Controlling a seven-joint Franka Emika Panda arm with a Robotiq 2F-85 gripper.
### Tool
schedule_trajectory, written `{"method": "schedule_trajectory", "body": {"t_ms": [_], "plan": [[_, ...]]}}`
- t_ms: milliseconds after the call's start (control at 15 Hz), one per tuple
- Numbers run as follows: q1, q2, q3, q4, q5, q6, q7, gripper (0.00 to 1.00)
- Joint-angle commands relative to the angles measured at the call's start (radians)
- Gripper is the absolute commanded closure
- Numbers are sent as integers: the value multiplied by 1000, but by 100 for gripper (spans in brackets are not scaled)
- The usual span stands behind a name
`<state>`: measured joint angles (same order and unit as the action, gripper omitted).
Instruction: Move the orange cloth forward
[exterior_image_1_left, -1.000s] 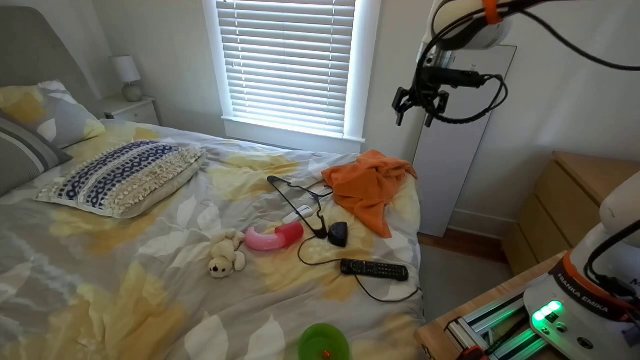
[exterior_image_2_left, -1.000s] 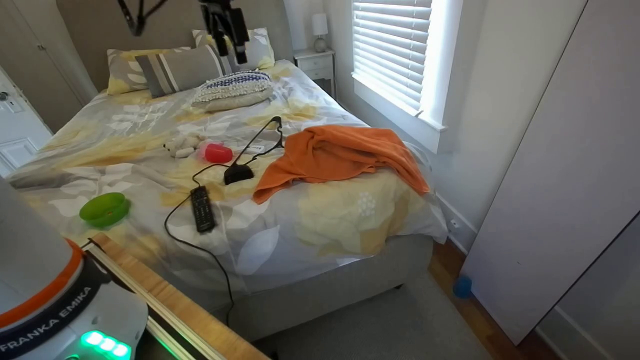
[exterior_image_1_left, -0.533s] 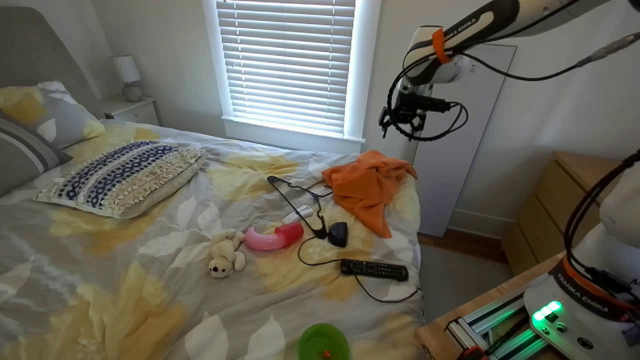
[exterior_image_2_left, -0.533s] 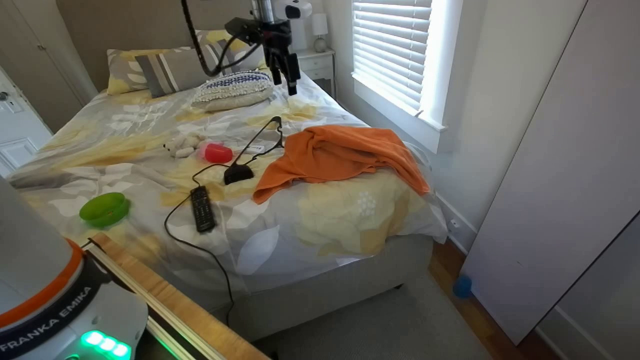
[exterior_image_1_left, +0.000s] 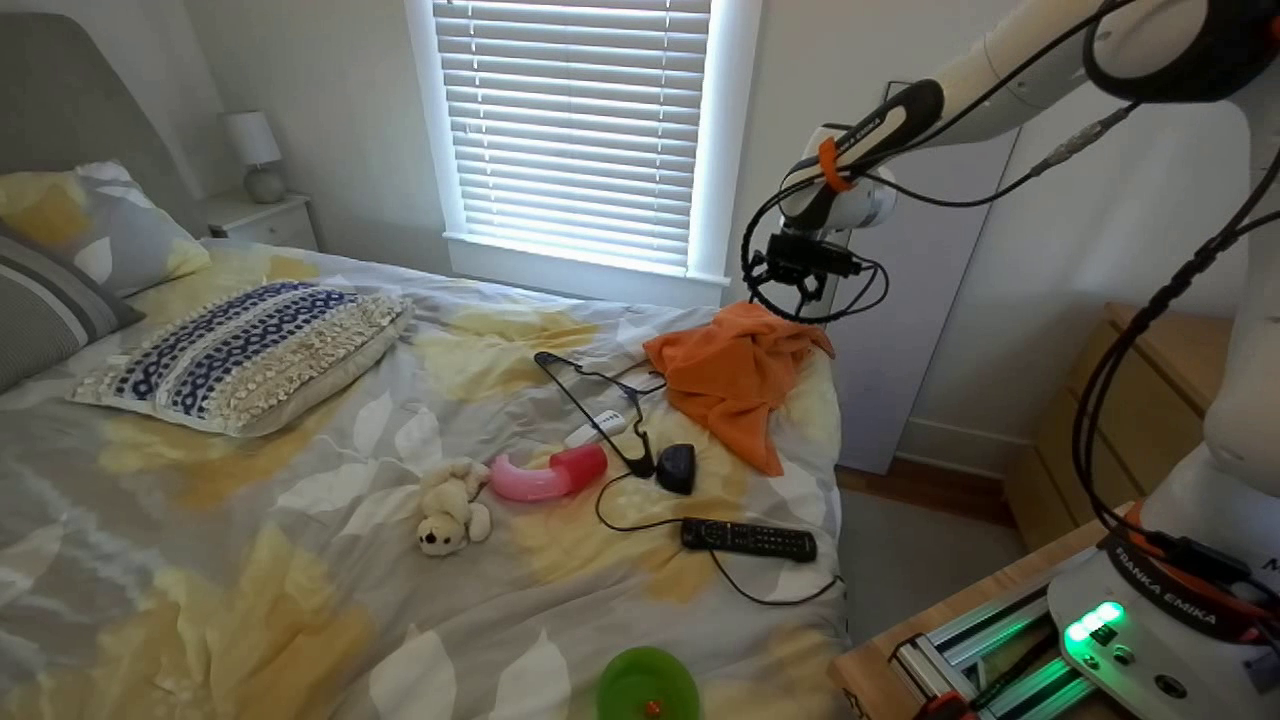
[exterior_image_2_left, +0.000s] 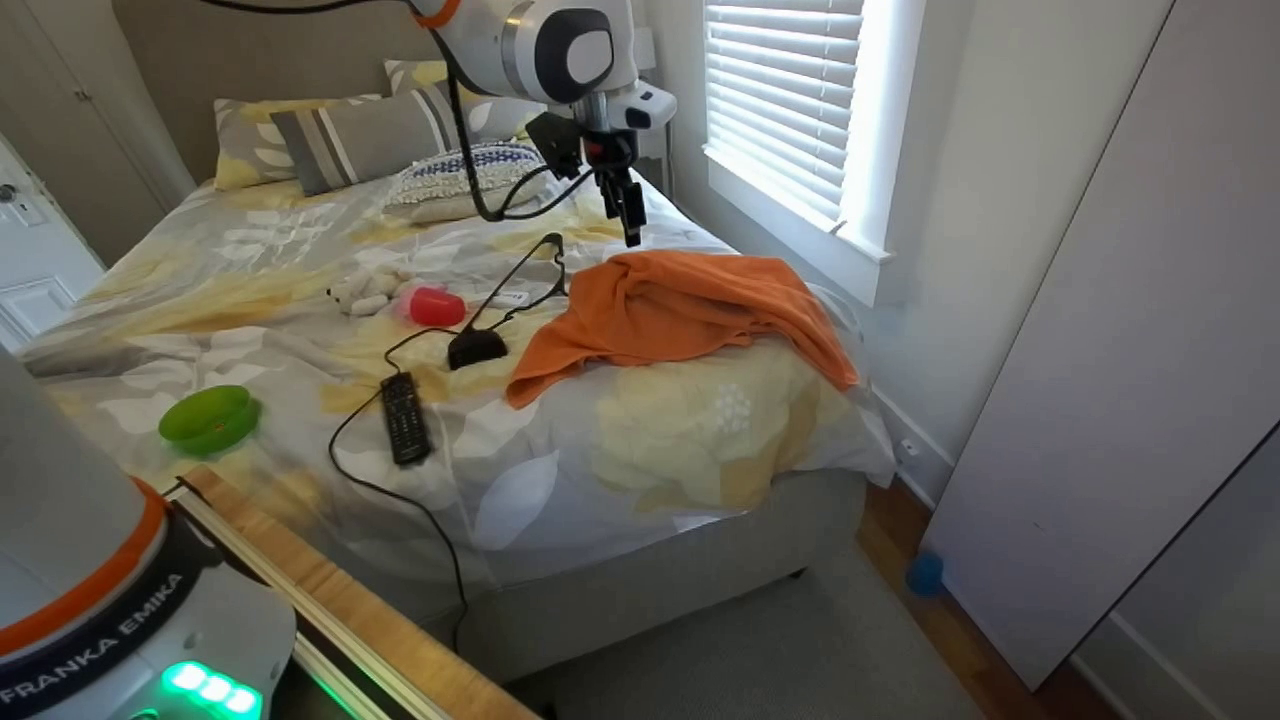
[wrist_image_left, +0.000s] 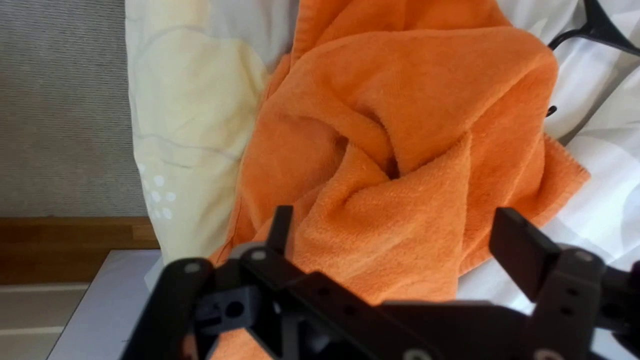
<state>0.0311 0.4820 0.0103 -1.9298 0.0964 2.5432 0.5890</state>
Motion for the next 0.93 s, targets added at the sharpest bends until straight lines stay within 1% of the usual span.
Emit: {"method": "schedule_trajectory", "body": {"t_ms": [0, 333, 400, 467, 533, 600, 733, 867], "plan": [[26, 16, -29, 10, 32, 2, -15, 0], [25, 28, -29, 27, 40, 2, -15, 0], [40, 40, -55, 39, 21, -44, 30, 0], [34, 61, -57, 47, 46, -18, 47, 0], [26, 77, -51, 58, 77, -23, 61, 0], [11, 92, -36, 61, 119, -6, 54, 0], [14, 126, -36, 72, 168, 16, 82, 0], [17, 162, -31, 85, 213, 68, 105, 0]]}}
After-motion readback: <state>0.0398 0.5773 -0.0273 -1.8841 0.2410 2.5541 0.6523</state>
